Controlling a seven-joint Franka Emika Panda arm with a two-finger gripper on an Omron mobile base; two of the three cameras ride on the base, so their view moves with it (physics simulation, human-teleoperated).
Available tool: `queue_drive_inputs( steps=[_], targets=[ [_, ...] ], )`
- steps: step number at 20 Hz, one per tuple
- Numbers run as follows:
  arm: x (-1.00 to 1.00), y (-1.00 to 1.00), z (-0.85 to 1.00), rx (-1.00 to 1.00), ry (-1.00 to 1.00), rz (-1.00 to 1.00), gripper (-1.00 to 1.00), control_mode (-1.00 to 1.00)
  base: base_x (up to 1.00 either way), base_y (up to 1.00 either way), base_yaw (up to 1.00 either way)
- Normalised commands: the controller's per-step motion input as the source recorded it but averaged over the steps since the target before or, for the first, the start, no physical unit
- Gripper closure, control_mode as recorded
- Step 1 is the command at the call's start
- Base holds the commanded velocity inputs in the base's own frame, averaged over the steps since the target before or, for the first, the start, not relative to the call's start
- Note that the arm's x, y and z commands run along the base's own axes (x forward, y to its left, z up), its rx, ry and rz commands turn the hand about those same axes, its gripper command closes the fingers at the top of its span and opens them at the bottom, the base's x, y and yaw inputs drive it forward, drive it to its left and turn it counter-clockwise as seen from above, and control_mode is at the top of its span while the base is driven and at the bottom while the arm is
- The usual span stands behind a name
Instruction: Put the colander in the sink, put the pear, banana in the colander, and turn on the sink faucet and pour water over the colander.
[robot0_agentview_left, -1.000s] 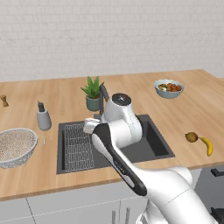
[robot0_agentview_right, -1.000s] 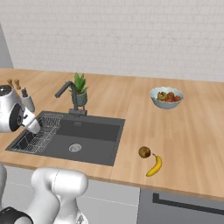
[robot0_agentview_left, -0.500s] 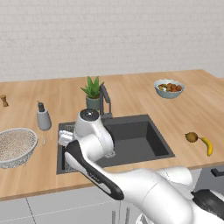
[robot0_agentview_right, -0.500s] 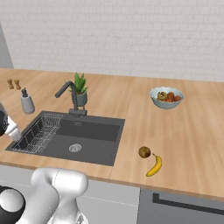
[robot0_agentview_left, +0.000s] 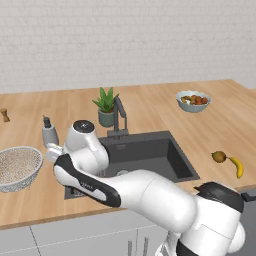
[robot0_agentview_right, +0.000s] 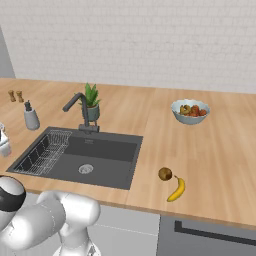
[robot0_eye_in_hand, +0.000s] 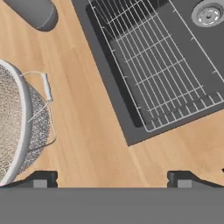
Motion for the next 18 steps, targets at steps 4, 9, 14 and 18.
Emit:
queue_drive_inputs(
  steps=[4,9,14,18],
  targets=[
    [0.00,0.48,-0.04,0.01,0.00,0.00,-1.00,-1.00,0.00,0.00,0.00],
    [0.06,0.19,0.00,0.00,0.00,0.03,-1.00,-1.00,0.00,0.00,0.00],
    [0.22,0.35,-0.02,0.00,0.00,0.03,-1.00,-1.00,0.00,0.00,0.00],
    [0.31,0.43,-0.01,0.03,0.00,0.02,-1.00,-1.00,0.00,0.00,0.00]
  ],
)
